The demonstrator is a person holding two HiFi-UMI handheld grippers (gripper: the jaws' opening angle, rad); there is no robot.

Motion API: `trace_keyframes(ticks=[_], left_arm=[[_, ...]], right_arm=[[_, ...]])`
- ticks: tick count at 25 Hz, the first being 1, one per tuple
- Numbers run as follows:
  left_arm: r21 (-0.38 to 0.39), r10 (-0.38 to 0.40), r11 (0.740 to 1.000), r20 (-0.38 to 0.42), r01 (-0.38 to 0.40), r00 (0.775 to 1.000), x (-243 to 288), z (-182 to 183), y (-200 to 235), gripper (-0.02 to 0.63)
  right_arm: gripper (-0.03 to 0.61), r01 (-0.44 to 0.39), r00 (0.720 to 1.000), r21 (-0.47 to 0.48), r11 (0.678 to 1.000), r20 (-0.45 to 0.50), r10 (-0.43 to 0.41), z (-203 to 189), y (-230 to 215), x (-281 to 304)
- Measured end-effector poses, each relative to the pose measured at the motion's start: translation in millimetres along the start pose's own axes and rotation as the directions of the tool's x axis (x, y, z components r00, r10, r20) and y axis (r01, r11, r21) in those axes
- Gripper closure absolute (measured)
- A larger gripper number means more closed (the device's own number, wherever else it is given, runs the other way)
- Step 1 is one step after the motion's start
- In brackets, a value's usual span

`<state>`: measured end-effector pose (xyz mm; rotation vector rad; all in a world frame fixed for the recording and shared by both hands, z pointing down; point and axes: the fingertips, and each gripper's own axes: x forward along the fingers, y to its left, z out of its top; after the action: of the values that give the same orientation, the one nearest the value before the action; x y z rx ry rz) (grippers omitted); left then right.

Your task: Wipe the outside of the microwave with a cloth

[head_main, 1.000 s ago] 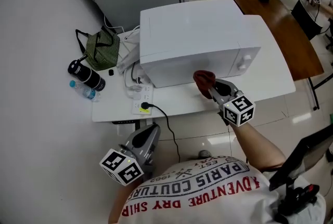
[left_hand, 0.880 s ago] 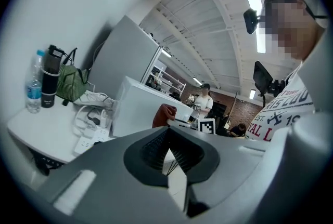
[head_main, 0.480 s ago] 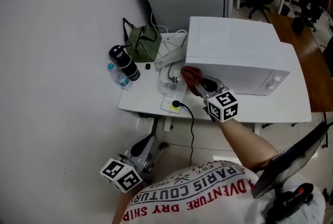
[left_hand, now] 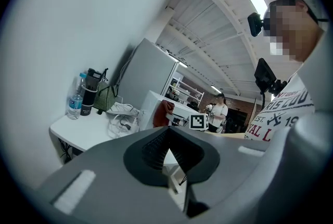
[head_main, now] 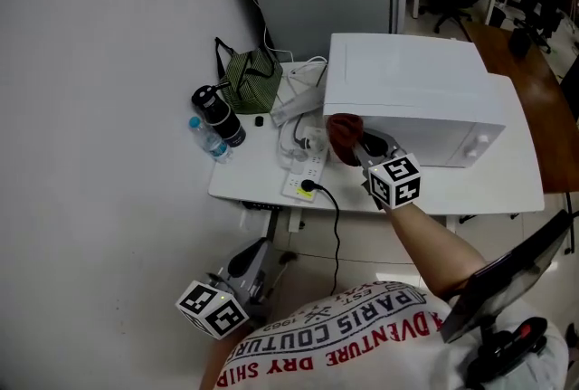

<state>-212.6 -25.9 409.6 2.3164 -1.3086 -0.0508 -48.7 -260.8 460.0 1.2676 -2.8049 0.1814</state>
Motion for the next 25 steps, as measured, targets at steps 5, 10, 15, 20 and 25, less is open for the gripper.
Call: trace_keyframes(ticks=[5,10,15,20,25], left_arm=[[0.011,-0.09,0.996,-0.045,0.091,0.995,35.4,-4.3,-20.6,0.609],[0.013,-0.195,0.98,-0.1,0.197,0.976,74.9,-12.3,-47.7,0.609],[0.02,-0.311,0.948,-0.152,0.318,0.938,110.0,-19.1,-79.4,0.609],[0.013,-0.35,0.934,-0.186,0.358,0.918,127.1,-24.8,-96.2,0.609],[0.003,-0.389,0.917,-0.213,0.398,0.897,138.5,-31.8,-105.6,0.609]], right_arm=[[0.54,0.081,0.997,0.005,0.997,-0.007,-0.081,-6.9,-41.6,-44.0],[0.538,0.206,0.979,0.039,0.978,-0.007,-0.205,-10.2,-94.5,-104.2],[0.537,0.354,0.935,0.077,0.932,-0.001,-0.355,-9.0,-148.5,-168.4],[0.537,0.433,0.9,0.12,0.894,-0.001,-0.436,-3.9,-185.7,-211.8],[0.537,0.439,0.897,0.148,0.886,-0.011,-0.443,-4.6,-197.6,-228.3]])
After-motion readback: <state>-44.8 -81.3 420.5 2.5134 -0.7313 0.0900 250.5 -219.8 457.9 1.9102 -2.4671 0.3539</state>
